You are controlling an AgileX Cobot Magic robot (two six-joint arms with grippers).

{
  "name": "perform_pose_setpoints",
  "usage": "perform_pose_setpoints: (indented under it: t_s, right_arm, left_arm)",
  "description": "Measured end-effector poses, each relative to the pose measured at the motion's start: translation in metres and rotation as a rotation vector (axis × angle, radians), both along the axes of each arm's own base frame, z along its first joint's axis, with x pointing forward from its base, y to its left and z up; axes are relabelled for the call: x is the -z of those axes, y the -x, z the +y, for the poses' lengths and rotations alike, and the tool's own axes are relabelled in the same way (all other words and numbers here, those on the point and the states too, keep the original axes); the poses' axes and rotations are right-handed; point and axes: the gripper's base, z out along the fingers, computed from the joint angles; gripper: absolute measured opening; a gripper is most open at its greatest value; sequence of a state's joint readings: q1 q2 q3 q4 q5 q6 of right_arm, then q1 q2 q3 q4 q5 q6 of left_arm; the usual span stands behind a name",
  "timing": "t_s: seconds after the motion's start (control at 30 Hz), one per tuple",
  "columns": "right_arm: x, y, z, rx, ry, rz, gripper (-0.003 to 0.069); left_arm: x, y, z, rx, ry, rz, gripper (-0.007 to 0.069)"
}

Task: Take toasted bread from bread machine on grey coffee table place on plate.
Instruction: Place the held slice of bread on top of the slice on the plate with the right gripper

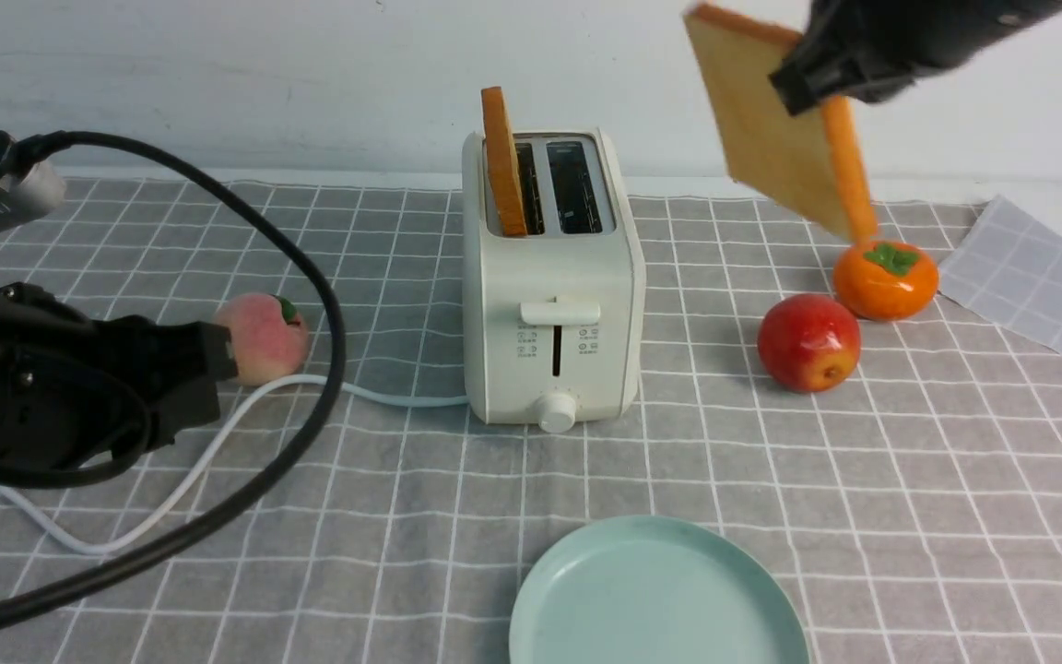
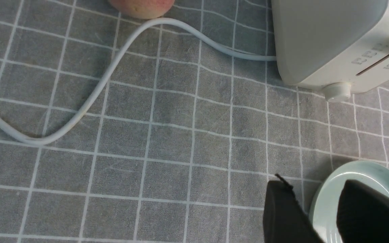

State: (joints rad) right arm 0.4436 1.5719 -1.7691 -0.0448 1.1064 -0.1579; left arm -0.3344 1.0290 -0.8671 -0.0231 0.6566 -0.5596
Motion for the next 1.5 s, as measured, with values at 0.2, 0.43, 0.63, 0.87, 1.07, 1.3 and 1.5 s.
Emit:
perform_pose_setpoints:
  t_s: [0.2, 0.43, 0.63, 0.87, 1.07, 1.3, 1.5]
  right_arm:
    - [0.068, 0.011, 0.015, 0.112, -0.14, 0.449, 0.0112]
    - [0.139, 0.029, 0.041, -0.025, -0.361, 0.731, 0.0112]
    - [0.155, 0.03, 0.047, -0.048, -0.466, 0.717, 0.0112]
    - [0.163, 0.027, 0.048, 0.038, -0.489, 0.763, 0.0155]
    - [0.165, 0.027, 0.044, 0.063, -0.436, 0.75, 0.0362]
    - [0.122, 0.04, 0.027, 0.035, -0.416, 0.521, 0.0601]
    - [0.075, 0.069, 0.006, -0.01, -0.407, 0.315, 0.0615]
  left_arm:
    - [0.0, 0.0, -0.001, -0.001, 0.014, 0.005, 0.0238]
    - [0.0, 0.001, -0.003, -0.004, 0.048, 0.017, 0.0238]
    - [0.001, 0.002, -0.003, -0.004, 0.059, 0.037, 0.0238]
    - [0.003, 0.005, -0.004, -0.003, 0.062, 0.073, 0.0238]
    - [0.003, 0.005, -0.004, -0.003, 0.062, 0.081, 0.0238]
    - [-0.002, -0.003, -0.006, 0.02, 0.061, -0.021, 0.0238]
    - [-0.014, -0.027, -0.014, 0.077, 0.018, -0.095, 0.0246]
